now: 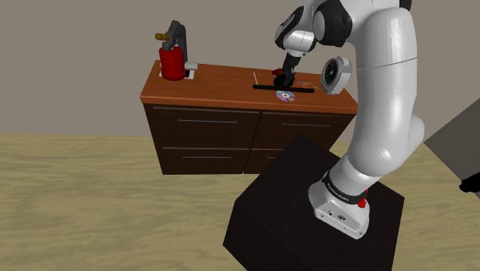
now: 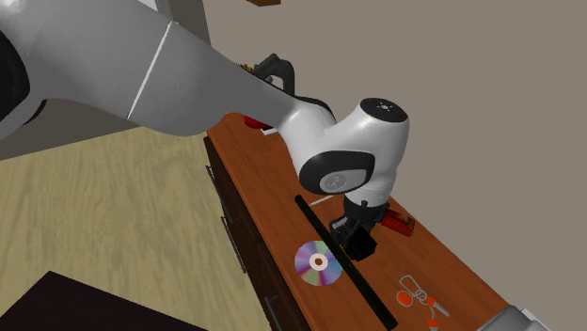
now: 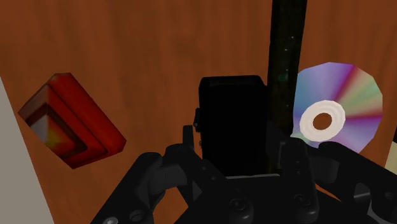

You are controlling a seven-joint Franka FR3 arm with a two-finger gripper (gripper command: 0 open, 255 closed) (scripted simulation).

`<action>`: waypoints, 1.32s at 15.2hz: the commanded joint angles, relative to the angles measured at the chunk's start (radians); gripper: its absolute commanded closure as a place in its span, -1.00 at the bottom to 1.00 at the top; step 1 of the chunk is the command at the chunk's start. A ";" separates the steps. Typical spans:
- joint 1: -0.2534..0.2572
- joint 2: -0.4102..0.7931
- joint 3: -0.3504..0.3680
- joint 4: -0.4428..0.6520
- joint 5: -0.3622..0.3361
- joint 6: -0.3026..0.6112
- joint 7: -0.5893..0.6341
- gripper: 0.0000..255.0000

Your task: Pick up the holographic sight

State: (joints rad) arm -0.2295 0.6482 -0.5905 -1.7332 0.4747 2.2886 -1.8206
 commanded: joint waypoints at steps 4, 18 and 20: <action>-0.001 0.001 0.001 0.000 0.001 0.002 -0.001 1.00; 0.028 -0.077 -0.042 0.018 -0.054 -0.087 0.033 1.00; 0.032 -0.091 -0.050 0.025 -0.065 -0.106 0.039 1.00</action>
State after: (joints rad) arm -0.1973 0.5643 -0.6362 -1.7117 0.4147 2.1918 -1.7818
